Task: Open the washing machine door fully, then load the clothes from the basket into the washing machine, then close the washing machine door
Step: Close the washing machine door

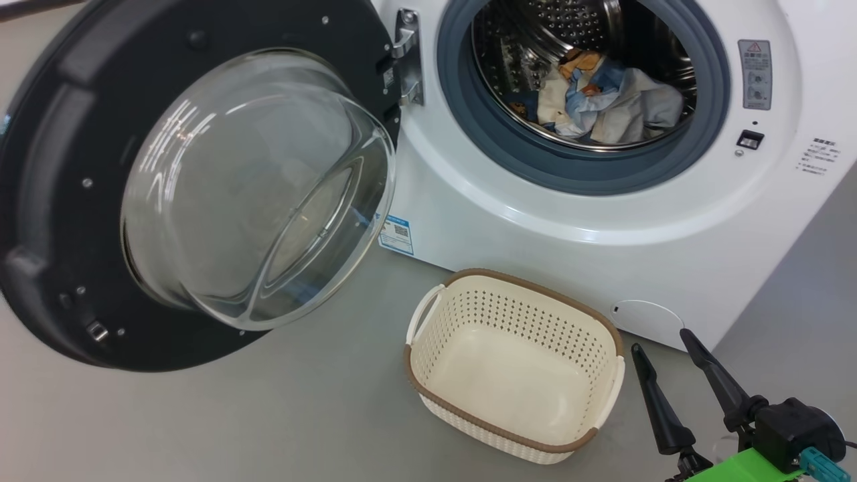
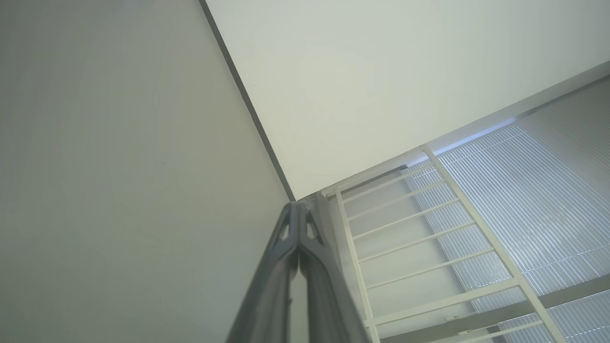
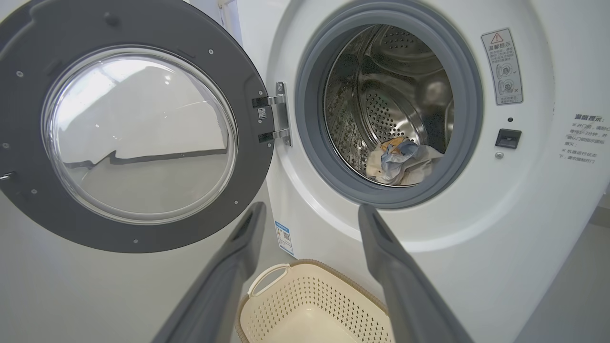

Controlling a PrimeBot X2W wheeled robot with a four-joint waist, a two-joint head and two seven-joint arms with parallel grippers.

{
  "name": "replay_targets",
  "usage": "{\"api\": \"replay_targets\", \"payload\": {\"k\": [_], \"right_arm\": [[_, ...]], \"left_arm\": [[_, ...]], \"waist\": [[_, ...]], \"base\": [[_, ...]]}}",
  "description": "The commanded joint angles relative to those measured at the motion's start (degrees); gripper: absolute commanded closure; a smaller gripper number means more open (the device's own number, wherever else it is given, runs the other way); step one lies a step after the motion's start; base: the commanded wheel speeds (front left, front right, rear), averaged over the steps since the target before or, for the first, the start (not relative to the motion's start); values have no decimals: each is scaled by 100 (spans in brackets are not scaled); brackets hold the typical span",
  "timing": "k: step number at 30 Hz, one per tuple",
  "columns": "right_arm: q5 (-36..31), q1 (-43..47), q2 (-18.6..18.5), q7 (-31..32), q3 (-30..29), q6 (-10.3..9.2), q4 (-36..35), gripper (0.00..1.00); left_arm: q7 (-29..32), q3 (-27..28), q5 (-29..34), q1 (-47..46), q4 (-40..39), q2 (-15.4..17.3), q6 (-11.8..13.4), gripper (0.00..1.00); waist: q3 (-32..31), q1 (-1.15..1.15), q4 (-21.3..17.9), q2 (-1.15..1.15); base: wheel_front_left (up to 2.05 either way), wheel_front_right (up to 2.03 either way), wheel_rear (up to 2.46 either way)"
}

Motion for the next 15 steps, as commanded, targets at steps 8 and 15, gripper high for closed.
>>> {"api": "replay_targets", "payload": {"k": [8, 15], "right_arm": [[-93, -191, -134, -27, 143, 9, -129, 0], [-101, -261, -204, -27, 150, 9, -128, 0]], "left_arm": [[538, 265, -422, -962, 472, 1009, 365, 100], [1212, 113, -629, -1327, 940, 1316, 643, 100]], "waist": [[124, 0, -326, 0], [234, 0, -509, 0]], "base": [[0, 0, 0], [0, 0, 0]]}}
